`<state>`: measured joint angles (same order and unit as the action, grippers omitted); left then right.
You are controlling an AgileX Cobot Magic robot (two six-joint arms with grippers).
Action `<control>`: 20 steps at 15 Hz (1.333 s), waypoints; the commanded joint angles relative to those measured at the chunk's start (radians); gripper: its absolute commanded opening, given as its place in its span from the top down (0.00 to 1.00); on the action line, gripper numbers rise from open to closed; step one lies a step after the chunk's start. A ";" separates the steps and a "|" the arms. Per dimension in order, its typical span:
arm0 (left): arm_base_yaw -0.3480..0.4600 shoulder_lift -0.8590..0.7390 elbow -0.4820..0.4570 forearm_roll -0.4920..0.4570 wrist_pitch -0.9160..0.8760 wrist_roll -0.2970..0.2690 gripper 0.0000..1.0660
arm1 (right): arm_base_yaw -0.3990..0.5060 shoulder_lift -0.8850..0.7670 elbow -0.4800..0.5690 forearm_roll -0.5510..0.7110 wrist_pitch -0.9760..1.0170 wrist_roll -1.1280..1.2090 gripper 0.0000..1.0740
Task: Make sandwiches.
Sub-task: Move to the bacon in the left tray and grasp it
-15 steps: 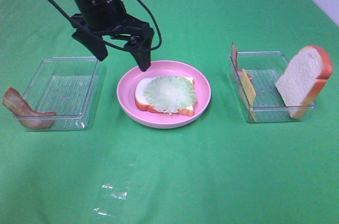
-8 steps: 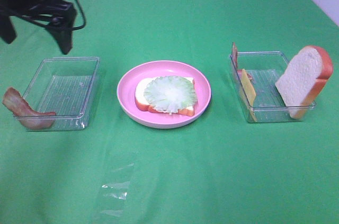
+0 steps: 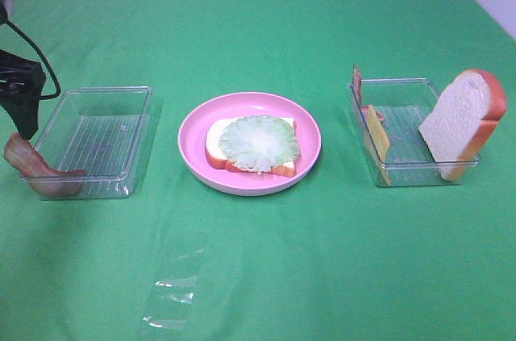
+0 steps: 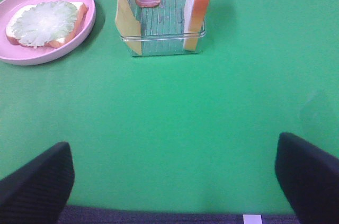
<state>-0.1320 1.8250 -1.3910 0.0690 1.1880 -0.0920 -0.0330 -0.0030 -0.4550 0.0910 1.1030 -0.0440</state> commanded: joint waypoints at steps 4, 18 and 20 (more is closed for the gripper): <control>0.002 0.163 0.006 -0.002 -0.132 -0.009 0.06 | 0.001 -0.032 0.004 0.002 -0.006 -0.003 0.08; 0.002 0.202 0.006 -0.027 -0.163 -0.028 0.46 | 0.001 -0.032 0.004 0.002 -0.006 -0.003 0.08; 0.002 0.202 0.006 -0.052 -0.169 -0.028 0.57 | 0.001 -0.032 0.004 0.002 -0.006 -0.003 0.08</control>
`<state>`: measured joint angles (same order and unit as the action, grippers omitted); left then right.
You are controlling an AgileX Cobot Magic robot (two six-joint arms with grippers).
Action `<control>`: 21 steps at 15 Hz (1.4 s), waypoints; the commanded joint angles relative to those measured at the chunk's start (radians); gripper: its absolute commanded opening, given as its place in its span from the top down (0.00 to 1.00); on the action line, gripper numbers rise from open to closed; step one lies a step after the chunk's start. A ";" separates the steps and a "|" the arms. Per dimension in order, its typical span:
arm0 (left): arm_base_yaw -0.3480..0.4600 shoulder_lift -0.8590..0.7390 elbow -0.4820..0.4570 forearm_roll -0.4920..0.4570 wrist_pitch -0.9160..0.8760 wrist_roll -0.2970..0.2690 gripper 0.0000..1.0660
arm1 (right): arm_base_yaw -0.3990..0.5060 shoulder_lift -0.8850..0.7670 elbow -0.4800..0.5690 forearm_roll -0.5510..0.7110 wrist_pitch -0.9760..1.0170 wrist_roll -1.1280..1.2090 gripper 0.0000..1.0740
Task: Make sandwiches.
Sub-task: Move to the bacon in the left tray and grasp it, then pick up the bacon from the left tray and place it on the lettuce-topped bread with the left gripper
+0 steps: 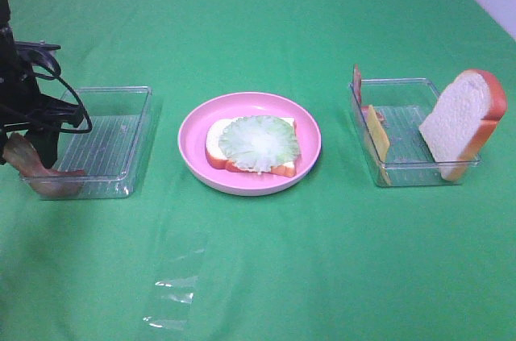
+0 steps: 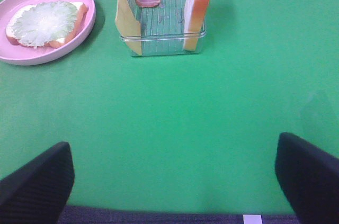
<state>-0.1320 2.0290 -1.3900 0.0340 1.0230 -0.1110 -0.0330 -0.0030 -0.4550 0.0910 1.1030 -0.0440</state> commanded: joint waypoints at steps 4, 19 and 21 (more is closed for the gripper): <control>0.002 -0.002 0.005 -0.017 -0.005 -0.007 1.00 | 0.001 -0.032 0.004 0.002 -0.006 -0.003 0.08; -0.092 -0.122 -0.321 -0.354 0.090 0.105 1.00 | 0.001 -0.032 0.004 0.002 -0.006 -0.003 0.08; -0.147 -0.081 -0.403 -0.421 0.093 0.105 1.00 | 0.001 -0.032 0.004 0.002 -0.006 -0.003 0.08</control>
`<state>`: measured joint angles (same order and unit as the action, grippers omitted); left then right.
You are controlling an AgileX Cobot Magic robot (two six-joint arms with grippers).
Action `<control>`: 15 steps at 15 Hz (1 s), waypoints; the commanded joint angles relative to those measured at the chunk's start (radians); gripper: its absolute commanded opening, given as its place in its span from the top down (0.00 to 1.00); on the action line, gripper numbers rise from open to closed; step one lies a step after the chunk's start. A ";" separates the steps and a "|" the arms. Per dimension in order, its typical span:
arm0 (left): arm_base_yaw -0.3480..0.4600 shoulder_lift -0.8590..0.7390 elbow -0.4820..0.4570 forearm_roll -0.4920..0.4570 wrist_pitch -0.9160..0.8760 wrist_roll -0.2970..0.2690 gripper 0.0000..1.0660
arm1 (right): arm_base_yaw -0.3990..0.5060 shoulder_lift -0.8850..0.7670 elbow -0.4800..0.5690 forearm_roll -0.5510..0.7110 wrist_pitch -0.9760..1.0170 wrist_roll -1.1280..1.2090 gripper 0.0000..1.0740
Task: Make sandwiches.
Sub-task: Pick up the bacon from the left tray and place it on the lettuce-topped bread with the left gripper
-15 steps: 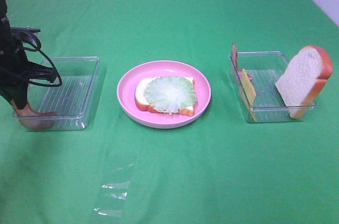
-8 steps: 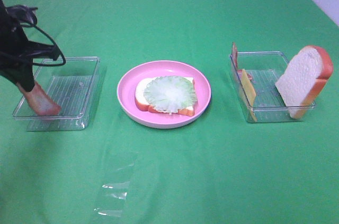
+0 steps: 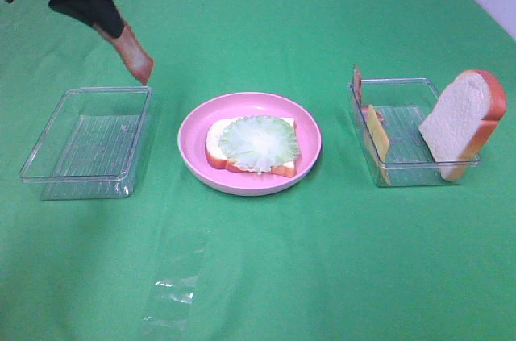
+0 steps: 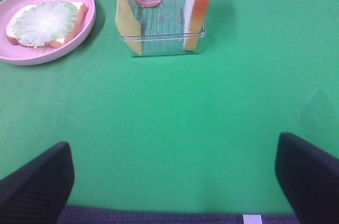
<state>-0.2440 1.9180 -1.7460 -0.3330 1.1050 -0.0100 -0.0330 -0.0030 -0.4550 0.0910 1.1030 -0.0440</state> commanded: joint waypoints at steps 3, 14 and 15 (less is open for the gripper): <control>-0.129 0.135 -0.159 -0.133 0.011 0.010 1.00 | 0.001 -0.032 0.004 0.002 -0.006 -0.003 0.08; -0.308 0.471 -0.376 -0.205 0.014 0.010 1.00 | 0.001 -0.032 0.004 0.002 -0.006 -0.003 0.08; -0.308 0.475 -0.376 -0.184 0.016 0.010 1.00 | 0.001 -0.032 0.004 0.002 -0.006 -0.003 0.08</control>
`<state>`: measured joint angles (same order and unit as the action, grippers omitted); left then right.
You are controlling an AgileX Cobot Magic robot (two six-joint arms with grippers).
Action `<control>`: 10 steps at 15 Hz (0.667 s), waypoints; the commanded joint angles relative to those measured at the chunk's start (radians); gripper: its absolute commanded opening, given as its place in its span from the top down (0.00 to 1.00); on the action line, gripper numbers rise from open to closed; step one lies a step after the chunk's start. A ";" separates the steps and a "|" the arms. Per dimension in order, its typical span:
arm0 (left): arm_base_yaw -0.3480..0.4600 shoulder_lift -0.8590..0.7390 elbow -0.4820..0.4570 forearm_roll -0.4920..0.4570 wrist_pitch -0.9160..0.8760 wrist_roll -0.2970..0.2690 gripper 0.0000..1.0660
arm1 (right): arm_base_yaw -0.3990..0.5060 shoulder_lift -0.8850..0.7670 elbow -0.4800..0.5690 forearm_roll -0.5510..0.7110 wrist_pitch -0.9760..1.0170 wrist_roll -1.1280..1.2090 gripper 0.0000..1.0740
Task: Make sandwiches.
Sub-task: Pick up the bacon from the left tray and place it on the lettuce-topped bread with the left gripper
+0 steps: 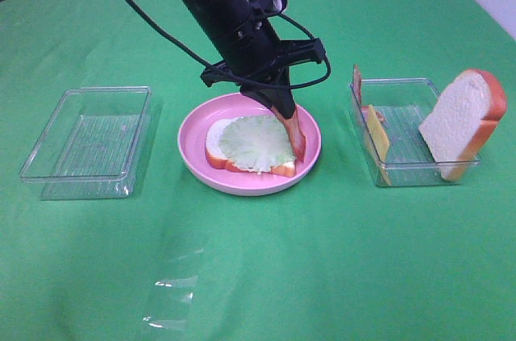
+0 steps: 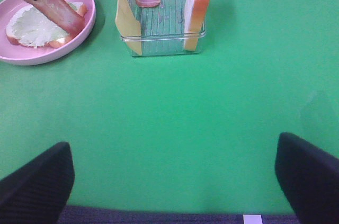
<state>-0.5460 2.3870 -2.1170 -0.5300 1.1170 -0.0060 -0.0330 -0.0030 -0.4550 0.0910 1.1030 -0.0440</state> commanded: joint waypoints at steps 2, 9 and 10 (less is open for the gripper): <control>-0.003 0.006 -0.005 0.101 0.004 0.006 1.00 | 0.001 -0.032 0.004 0.002 -0.006 -0.003 0.08; -0.003 0.006 -0.005 0.342 -0.001 -0.001 1.00 | 0.001 -0.032 0.004 0.002 -0.006 -0.003 0.08; -0.003 0.006 -0.005 0.342 -0.001 -0.001 1.00 | 0.001 -0.032 0.004 0.002 -0.006 -0.003 0.08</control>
<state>-0.5460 2.3940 -2.1170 -0.1910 1.1180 -0.0060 -0.0330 -0.0030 -0.4550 0.0910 1.1030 -0.0440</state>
